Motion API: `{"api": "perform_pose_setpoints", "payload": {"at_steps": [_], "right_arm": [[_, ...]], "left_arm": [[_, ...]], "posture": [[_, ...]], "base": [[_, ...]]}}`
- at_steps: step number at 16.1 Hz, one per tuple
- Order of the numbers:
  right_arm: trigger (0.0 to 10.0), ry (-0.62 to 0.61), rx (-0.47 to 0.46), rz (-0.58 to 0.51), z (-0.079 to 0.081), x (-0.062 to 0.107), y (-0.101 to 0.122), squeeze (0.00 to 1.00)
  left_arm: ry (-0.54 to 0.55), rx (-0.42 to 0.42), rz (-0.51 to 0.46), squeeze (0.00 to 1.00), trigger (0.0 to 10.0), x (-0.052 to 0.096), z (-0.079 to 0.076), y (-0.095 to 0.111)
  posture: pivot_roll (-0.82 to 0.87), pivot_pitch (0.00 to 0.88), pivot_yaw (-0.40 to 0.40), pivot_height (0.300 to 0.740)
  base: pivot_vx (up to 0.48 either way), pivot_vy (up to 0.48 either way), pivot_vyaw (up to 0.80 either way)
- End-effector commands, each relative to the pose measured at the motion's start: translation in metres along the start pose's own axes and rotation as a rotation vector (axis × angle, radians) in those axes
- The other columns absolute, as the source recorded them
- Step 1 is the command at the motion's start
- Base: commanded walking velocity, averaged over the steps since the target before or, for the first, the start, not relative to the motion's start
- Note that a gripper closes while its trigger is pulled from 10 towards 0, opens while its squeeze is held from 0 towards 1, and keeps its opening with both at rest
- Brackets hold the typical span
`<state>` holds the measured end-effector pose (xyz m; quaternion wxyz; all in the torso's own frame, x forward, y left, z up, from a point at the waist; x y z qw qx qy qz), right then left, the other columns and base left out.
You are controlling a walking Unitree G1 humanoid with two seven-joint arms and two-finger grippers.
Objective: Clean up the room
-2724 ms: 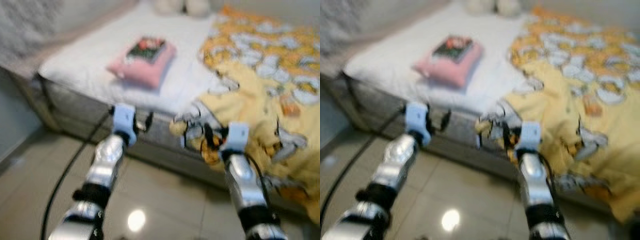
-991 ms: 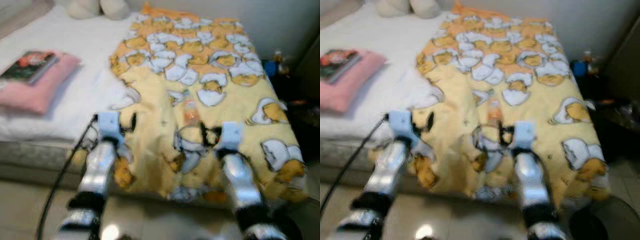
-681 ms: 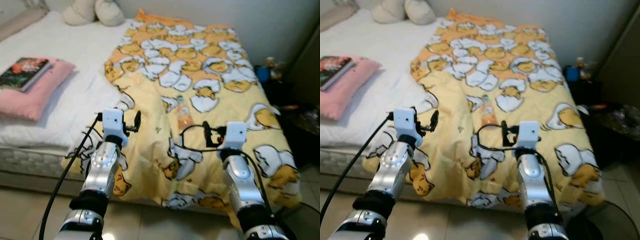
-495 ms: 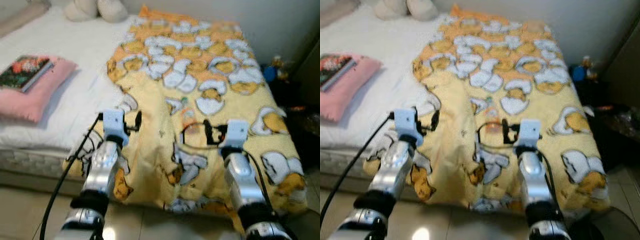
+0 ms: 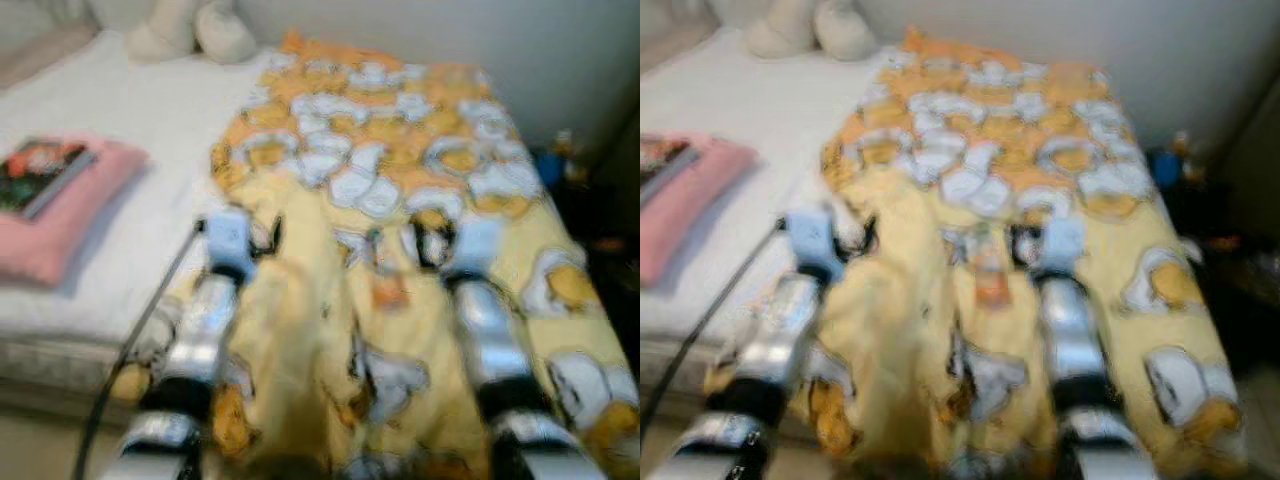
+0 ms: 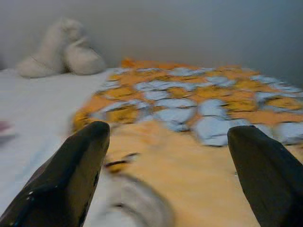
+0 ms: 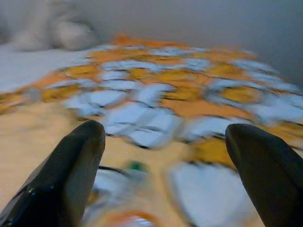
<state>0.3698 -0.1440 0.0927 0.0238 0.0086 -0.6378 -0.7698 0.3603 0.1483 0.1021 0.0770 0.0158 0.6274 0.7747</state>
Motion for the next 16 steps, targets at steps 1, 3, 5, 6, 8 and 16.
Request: {"api": "perform_pose_setpoints", "payload": {"at_steps": [1,3,5,6,8,16], "right_arm": [[10.0,-0.067,0.009,0.065,-0.017,-0.002,-0.007,0.0],[10.0,-0.128,-0.014,0.13,-0.027,-0.01,-0.009,0.0],[10.0,-0.186,0.021,0.162,-0.037,-0.014,-0.009,0.0],[10.0,-0.228,0.047,0.173,-0.043,-0.014,-0.009,0.0],[10.0,-0.252,0.052,0.197,-0.046,-0.012,-0.015,0.0],[10.0,-0.175,0.048,-0.055,-0.023,0.0,0.009,0.0]], "left_arm": [[-0.055,-0.007,-0.004,0.0,10.0,-0.004,-0.009,0.005],[-0.243,-0.036,0.036,0.0,10.0,-0.008,-0.022,0.009],[-0.43,-0.087,0.042,0.0,10.0,-0.003,-0.031,0.017],[-0.534,-0.076,0.036,0.0,10.0,0.005,-0.033,0.026],[-0.619,-0.07,0.034,0.0,10.0,0.019,-0.033,0.035],[-0.261,0.024,0.046,0.0,10.0,0.066,0.0,0.037]], "posture": [[0.01,0.0,-0.004,0.74],[0.03,0.0,0.0,0.74],[0.05,0.0,0.007,0.74],[0.07,0.0,0.014,0.74],[0.09,0.0,0.024,0.74],[0.14,0.066,0.006,0.74]], "base": [[0.0,0.0,0.0],[0.0,0.0,0.0],[0.0,0.0,0.0],[0.0,0.0,0.0],[0.0,0.0,0.0],[0.0,0.0,0.0]]}}
Point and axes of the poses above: a point about 5 cm out from each wrist's last joint towards the gripper, its own x axis pointing back from the gripper into the wrist, its own y axis along the axis of the wrist's last joint, z = x × y, the point moved 3 cm from there along -x, pointing out of the wrist towards the gripper, and after that the axes turned 8 degrees about -x, right-handed, at the moved point
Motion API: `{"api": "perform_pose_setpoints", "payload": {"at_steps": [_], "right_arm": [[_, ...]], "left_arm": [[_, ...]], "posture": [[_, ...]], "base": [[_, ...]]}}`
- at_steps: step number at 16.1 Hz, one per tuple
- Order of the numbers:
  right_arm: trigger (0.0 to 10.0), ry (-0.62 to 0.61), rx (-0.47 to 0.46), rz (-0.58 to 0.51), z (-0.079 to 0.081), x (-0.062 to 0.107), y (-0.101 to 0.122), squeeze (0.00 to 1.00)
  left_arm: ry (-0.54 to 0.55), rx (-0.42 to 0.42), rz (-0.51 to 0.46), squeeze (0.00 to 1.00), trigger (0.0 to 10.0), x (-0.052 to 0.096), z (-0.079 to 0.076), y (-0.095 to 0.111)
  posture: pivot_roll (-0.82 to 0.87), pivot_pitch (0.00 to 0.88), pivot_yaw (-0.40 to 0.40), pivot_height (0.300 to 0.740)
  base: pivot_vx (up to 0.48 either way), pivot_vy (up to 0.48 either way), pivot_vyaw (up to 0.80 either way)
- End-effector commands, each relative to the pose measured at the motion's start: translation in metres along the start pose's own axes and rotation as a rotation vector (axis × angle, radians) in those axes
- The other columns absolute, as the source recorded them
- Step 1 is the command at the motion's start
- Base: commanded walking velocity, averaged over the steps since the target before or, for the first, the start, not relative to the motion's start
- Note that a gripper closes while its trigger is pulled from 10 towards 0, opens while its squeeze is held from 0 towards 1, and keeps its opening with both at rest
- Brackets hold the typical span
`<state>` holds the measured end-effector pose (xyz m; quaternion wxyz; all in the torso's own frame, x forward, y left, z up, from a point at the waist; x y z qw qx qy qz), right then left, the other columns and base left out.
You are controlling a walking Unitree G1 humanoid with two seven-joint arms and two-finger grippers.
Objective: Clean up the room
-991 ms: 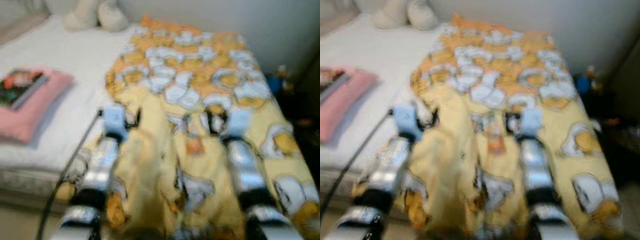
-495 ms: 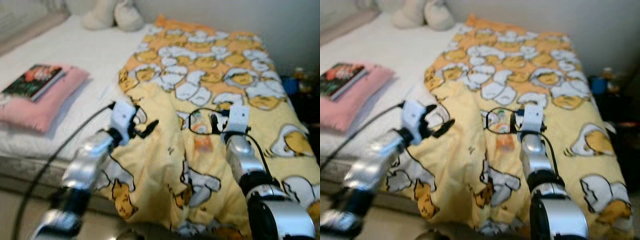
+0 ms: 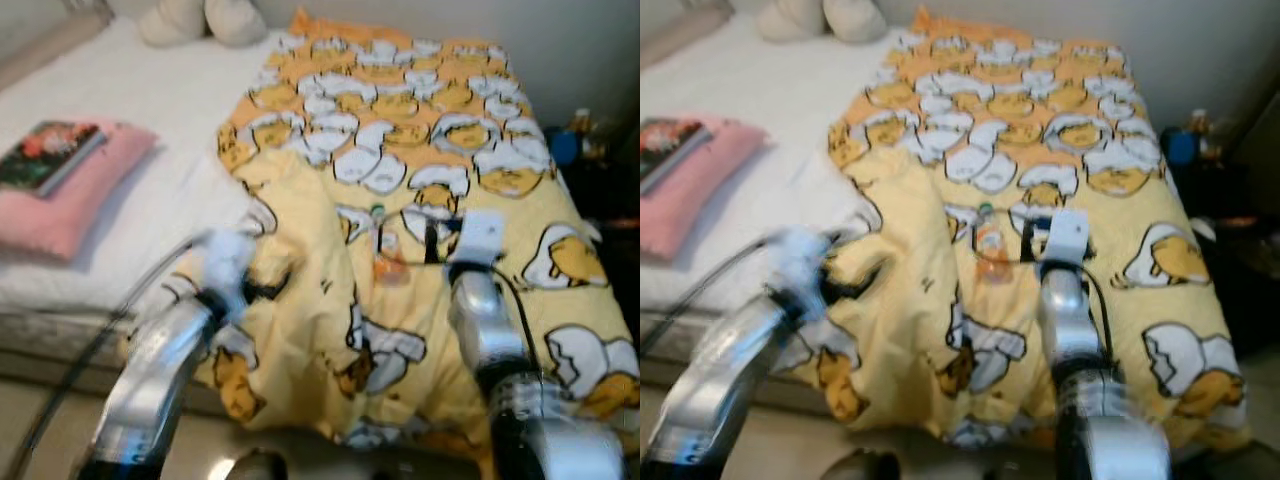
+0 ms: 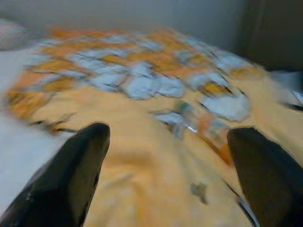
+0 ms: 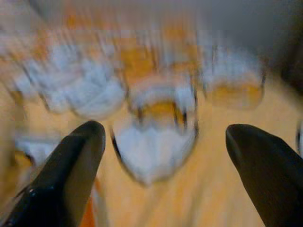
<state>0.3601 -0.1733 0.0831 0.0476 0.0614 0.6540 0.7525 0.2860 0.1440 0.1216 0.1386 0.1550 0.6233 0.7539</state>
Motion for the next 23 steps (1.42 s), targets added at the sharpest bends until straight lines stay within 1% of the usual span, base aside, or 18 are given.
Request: {"api": "perform_pose_setpoints", "payload": {"at_steps": [1,2,3,4,5,6,7,8,9,11,13,17,19,20,21,23], "right_arm": [[10.0,0.058,0.025,-0.094,0.009,0.024,0.014,0.0],[10.0,0.066,0.049,-0.112,0.004,0.052,0.016,0.0],[10.0,0.058,0.054,-0.096,-0.004,0.067,0.013,0.0],[10.0,0.063,0.068,-0.087,-0.011,0.077,0.01,0.0],[10.0,0.072,0.072,-0.065,-0.018,0.084,0.0,0.0],[10.0,0.095,0.074,-0.041,-0.02,0.083,-0.014,0.0],[10.0,0.088,0.078,-0.016,-0.022,0.079,-0.021,0.0],[10.0,0.078,0.078,0.005,-0.019,0.072,-0.023,0.0],[10.0,0.085,0.077,0.026,-0.014,0.071,-0.019,0.0],[10.0,0.13,0.054,0.058,-0.001,0.066,-0.019,0.0],[10.0,0.163,0.035,0.056,0.005,0.059,-0.02,0.0],[10.0,0.18,0.026,0.062,0.008,0.05,-0.019,0.0],[10.0,0.189,0.026,0.071,0.01,0.047,-0.018,0.0],[10.0,0.194,0.022,0.069,0.011,0.047,-0.018,0.0],[10.0,0.194,0.015,0.066,0.011,0.047,-0.018,0.0],[10.0,0.193,-0.015,0.056,0.01,0.049,-0.018,0.0]], "left_arm": [[0.088,0.028,-0.021,0.0,10.0,0.013,0.005,0.002],[0.123,0.054,-0.016,0.0,10.0,0.016,-0.002,-0.002],[0.138,0.07,-0.017,0.0,10.0,0.011,-0.009,-0.004],[0.129,0.083,-0.021,0.0,10.0,0.003,-0.017,-0.006],[0.125,0.109,-0.023,0.0,10.0,-0.006,-0.022,-0.01],[0.133,0.127,-0.021,0.0,10.0,-0.013,-0.021,-0.014],[0.142,0.124,-0.011,0.0,10.0,-0.017,-0.018,-0.017],[0.149,0.128,-0.001,0.0,10.0,-0.021,-0.013,-0.02],[0.166,0.129,0.001,0.0,10.0,-0.023,-0.008,-0.021],[0.22,0.051,0.037,0.0,10.0,-0.028,0.0,-0.024],[0.243,0.047,0.0,0.0,10.0,-0.028,0.008,-0.022],[0.275,0.051,0.032,0.0,10.0,-0.027,0.015,-0.031],[0.297,-0.003,0.035,0.0,10.0,-0.03,0.02,-0.03],[0.307,-0.045,0.046,0.0,10.0,-0.032,0.021,-0.03],[0.308,-0.046,0.043,0.0,10.0,-0.032,0.021,-0.03],[0.282,0.011,-0.005,0.0,10.0,-0.028,0.017,-0.027]], "posture": [[0.11,0.03,-0.015,0.74],[0.07,0.004,-0.035,0.74],[0.04,0.0,-0.049,0.74],[0.02,0.0,-0.056,0.74],[0.0,0.0,-0.05,0.74],[-0.01,0.0,-0.042,0.74],[-0.02,0.0,-0.034,0.74],[-0.03,0.0,-0.025,0.74],[-0.03,0.0,-0.02,0.74],[-0.02,0.0,-0.013,0.74],[-0.01,0.0,-0.015,0.74],[0.01,0.0,-0.025,0.74],[0.01,0.0,-0.024,0.74],[0.01,0.0,-0.021,0.74],[0.01,0.0,-0.021,0.74],[0.01,0.0,-0.018,0.74]], "base": [[0.0,0.0,0.0],[0.0,0.0,0.0],[0.0,0.0,0.0],[0.0,0.0,0.0],[0.0,0.0,0.0],[0.0,-0.382,0.0],[0.0,-0.435,0.0],[0.0,-0.439,-0.7],[0.0,-0.424,-0.69],[0.0,0.0,-0.36],[0.0,0.0,0.0],[0.0,0.445,0.0],[0.0,0.48,0.0],[0.0,0.0,0.0],[0.0,0.0,0.0],[0.152,0.0,0.0]]}}
Point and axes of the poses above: a point about 5 cm out from each wrist's last joint towards the gripper, its own x axis pointing back from the gripper into the wrist, its own y axis along the axis of the wrist's last joint, z = x × y, the point moved 3 cm from there along -x, pointing out of the wrist towards the gripper, and after that the axes turned 8 degrees about -x, right-handed, at the moved point
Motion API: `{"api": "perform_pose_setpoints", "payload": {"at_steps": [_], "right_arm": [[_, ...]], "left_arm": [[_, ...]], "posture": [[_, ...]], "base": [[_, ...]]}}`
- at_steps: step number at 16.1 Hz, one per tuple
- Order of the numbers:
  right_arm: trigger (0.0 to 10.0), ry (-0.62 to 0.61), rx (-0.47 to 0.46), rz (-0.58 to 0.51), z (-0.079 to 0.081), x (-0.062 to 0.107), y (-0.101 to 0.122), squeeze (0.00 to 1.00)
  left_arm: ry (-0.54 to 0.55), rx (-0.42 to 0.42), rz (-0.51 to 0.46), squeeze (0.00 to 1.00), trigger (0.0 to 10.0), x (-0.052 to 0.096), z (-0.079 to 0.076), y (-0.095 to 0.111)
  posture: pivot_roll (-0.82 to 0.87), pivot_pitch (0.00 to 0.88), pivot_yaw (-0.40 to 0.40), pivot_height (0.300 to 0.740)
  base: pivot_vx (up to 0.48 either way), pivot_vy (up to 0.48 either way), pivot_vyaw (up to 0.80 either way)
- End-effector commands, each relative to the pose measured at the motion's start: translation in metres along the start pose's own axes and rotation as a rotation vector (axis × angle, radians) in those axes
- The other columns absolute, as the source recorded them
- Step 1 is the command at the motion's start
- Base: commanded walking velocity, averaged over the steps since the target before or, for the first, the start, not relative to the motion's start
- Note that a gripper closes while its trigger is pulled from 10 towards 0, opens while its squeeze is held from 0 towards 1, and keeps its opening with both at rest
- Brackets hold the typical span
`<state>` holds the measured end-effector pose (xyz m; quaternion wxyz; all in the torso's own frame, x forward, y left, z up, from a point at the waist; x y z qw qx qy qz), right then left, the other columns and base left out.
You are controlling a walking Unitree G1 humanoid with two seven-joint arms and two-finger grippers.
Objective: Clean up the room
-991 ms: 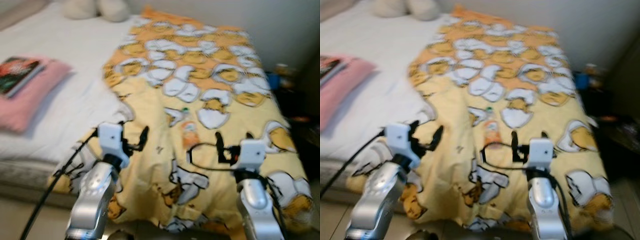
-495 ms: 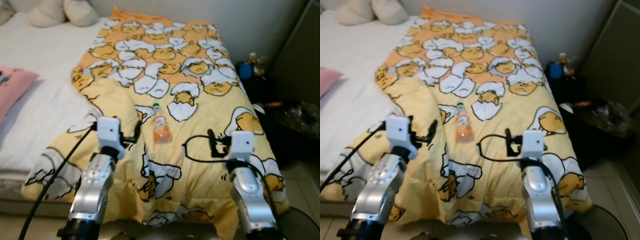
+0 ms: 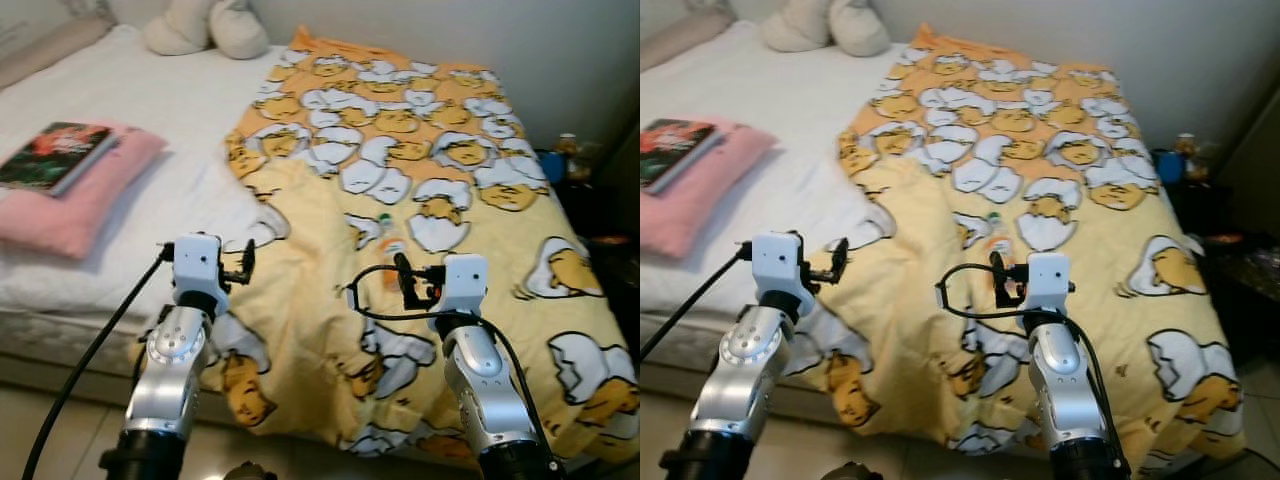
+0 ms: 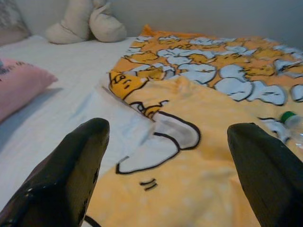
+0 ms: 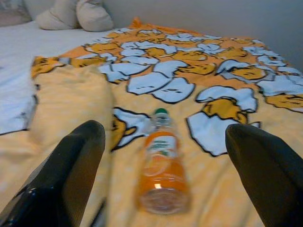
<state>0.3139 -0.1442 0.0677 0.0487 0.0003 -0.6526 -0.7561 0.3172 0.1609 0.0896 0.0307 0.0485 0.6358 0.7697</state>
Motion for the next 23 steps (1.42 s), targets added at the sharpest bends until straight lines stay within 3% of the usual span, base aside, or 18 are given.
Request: {"api": "perform_pose_setpoints", "payload": {"at_steps": [1,4,6,11,13,16,20,21,23], "right_arm": [[10.0,-0.035,-0.017,-0.006,-0.01,0.002,0.0,0.0],[10.0,-0.09,-0.006,0.005,-0.019,0.002,-0.001,0.0],[10.0,-0.1,-0.002,0.002,-0.021,0.0,-0.001,0.0],[10.0,-0.076,-0.005,-0.001,-0.016,-0.006,0.002,0.0],[10.0,-0.069,-0.024,-0.015,-0.011,-0.019,0.011,0.0],[10.0,-0.06,-0.06,-0.002,-0.004,-0.041,0.02,0.0],[10.0,-0.059,-0.095,0.023,0.0,-0.059,0.025,0.0],[10.0,-0.081,-0.087,0.052,-0.001,-0.063,0.021,0.0],[10.0,-0.088,-0.091,0.059,0.0,-0.066,0.02,0.0]], "left_arm": [[-0.025,-0.006,-0.033,0.0,10.0,-0.002,-0.007,0.008],[-0.066,-0.055,-0.067,0.0,10.0,-0.009,-0.012,0.016],[-0.072,-0.045,-0.066,0.0,10.0,-0.012,-0.012,0.016],[-0.048,-0.03,-0.056,0.0,10.0,-0.014,-0.011,0.015],[0.019,-0.098,-0.066,0.0,10.0,-0.017,-0.001,0.019],[0.021,-0.109,-0.074,0.0,10.0,-0.02,0.008,0.026],[-0.178,-0.156,-0.089,0.0,10.0,-0.023,0.0,0.042],[-0.371,-0.186,-0.095,0.0,10.0,-0.013,-0.014,0.052],[-0.443,-0.185,-0.108,0.0,10.0,-0.006,-0.016,0.062]], "posture": [[0.0,0.0,-0.017,0.74],[0.0,0.0,-0.015,0.74],[-0.01,0.0,-0.013,0.74],[-0.01,0.0,-0.013,0.74],[0.0,0.0,-0.007,0.74],[0.02,0.0,-0.002,0.74],[0.06,0.0,0.009,0.74],[0.08,0.0,0.015,0.74],[0.1,0.007,0.026,0.74]], "base": [[0.472,0.0,0.0],[0.48,0.0,0.0],[0.48,0.0,-0.38],[0.474,0.0,0.0],[0.234,0.0,0.0],[0.0,0.0,0.0],[0.0,0.0,0.0],[0.0,0.0,0.0],[0.0,0.0,0.0]]}}
Point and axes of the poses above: a point about 5 cm out from each wrist's last joint towards the gripper, its own x axis pointing back from the gripper into the wrist, its own y axis along the axis of the wrist's last joint, z = x × y, the point moved 3 cm from there along -x, pointing out of the wrist towards the gripper, and after that the axes turned 8 degrees about -x, right-handed, at the moved point
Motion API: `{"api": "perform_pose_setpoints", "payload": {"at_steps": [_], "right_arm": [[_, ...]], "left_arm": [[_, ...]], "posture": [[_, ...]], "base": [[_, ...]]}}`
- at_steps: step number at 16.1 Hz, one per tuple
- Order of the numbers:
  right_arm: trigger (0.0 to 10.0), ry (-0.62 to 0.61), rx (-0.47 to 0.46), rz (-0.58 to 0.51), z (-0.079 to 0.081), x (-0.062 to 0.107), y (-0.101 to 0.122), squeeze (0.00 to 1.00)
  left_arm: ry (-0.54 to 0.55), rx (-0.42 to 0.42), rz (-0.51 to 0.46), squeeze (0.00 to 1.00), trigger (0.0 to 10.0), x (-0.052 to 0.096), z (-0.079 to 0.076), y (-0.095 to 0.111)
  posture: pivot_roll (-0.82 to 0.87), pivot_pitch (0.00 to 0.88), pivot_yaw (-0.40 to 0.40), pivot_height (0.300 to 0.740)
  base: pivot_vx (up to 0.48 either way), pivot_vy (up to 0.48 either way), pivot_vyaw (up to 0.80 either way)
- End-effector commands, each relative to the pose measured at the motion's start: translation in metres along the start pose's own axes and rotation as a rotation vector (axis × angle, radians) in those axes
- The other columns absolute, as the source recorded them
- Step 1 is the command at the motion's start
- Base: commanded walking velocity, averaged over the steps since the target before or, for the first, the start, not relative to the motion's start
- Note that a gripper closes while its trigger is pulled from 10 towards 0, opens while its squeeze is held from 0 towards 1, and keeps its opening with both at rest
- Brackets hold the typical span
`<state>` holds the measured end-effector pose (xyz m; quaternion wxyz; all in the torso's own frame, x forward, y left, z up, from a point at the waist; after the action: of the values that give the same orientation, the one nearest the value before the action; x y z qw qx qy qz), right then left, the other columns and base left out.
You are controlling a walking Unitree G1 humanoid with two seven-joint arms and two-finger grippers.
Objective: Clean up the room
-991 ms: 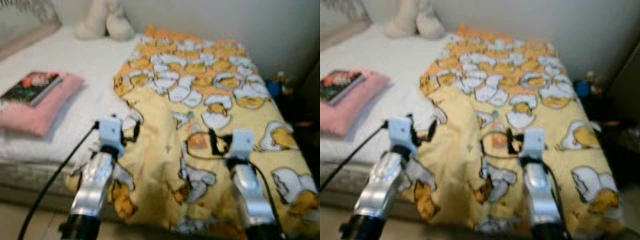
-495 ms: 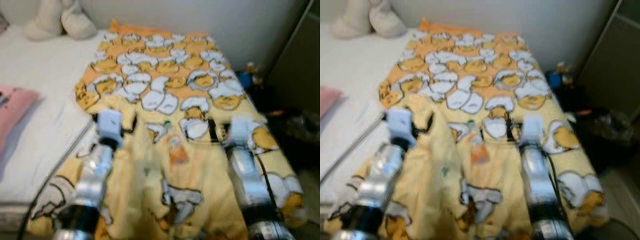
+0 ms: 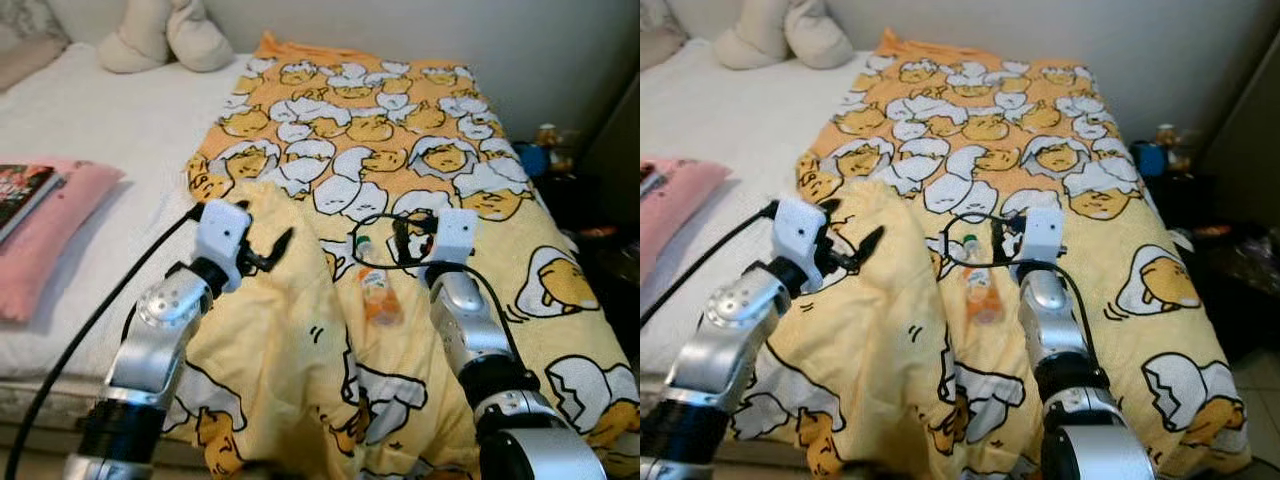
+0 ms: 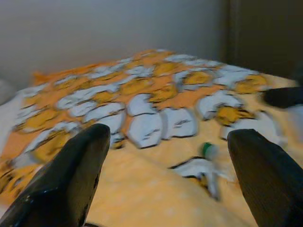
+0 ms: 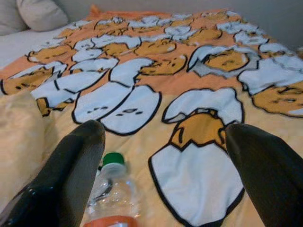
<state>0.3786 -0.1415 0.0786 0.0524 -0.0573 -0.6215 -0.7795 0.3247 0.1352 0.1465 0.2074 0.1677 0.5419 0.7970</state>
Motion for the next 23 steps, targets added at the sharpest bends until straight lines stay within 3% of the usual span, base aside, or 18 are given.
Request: {"api": "perform_pose_setpoints", "payload": {"at_steps": [1,2,5,9,12,17,21,22,23], "right_arm": [[10.0,-0.01,-0.017,-0.009,0.002,-0.004,0.004,0.0],[10.0,-0.01,-0.017,-0.009,0.002,-0.004,0.004,0.0],[10.0,-0.019,-0.038,0.095,0.007,-0.004,-0.016,0.0],[10.0,0.005,-0.026,0.186,0.013,-0.006,-0.028,0.0],[10.0,-0.011,0.017,0.276,0.012,0.001,-0.048,0.0],[10.0,0.053,0.01,0.295,0.029,0.001,-0.052,0.0],[10.0,0.105,-0.101,0.443,0.045,0.008,-0.07,0.0],[5.8,0.107,-0.116,0.463,0.046,0.009,-0.072,0.0],[0.0,0.113,-0.127,0.474,0.046,0.009,-0.073,0.0]], "left_arm": [[-0.092,-0.007,-0.014,0.0,10.0,0.009,-0.008,0.012],[-0.092,-0.007,-0.014,0.0,10.0,0.009,-0.008,0.012],[-0.252,0.003,-0.007,0.0,10.0,0.034,-0.026,0.025],[-0.263,0.033,0.046,0.0,10.0,0.046,-0.034,0.022],[-0.408,0.078,0.071,0.0,10.0,0.064,-0.061,0.029],[-0.447,0.079,0.105,0.0,10.0,0.071,-0.07,0.03],[-0.457,0.07,0.167,0.0,10.0,0.073,-0.072,0.023],[-0.459,0.065,0.175,0.0,10.0,0.072,-0.073,0.021],[-0.458,0.063,0.178,0.0,10.0,0.071,-0.074,0.02]], "posture": [[0.11,0.043,0.033,0.74],[0.11,0.043,0.033,0.74],[0.16,0.115,0.026,0.74],[0.18,0.138,0.0,0.74],[0.19,0.152,-0.021,0.74],[0.19,0.158,-0.037,0.74],[0.19,0.14,-0.042,0.74],[0.19,0.137,-0.043,0.74],[0.19,0.133,-0.047,0.74]], "base": [[0.0,0.0,0.0],[0.0,0.0,0.0],[0.0,0.0,0.0],[0.0,0.0,0.0],[0.0,0.0,0.0],[0.0,0.0,0.0],[0.0,0.0,0.0],[0.0,0.0,0.0],[0.0,0.0,0.0]]}}
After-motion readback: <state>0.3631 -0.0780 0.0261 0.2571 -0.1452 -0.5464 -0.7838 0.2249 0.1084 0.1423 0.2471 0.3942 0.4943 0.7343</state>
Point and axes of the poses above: a point about 5 cm out from each wrist's last joint towards the gripper, its own x axis pointing back from the gripper into the wrist, its own y axis along the axis of the wrist's last joint, z = x × y, the point moved 3 cm from there along -x, pointing out of the wrist towards the gripper, and after that the axes turned 8 degrees about -x, right-handed, at the moved point
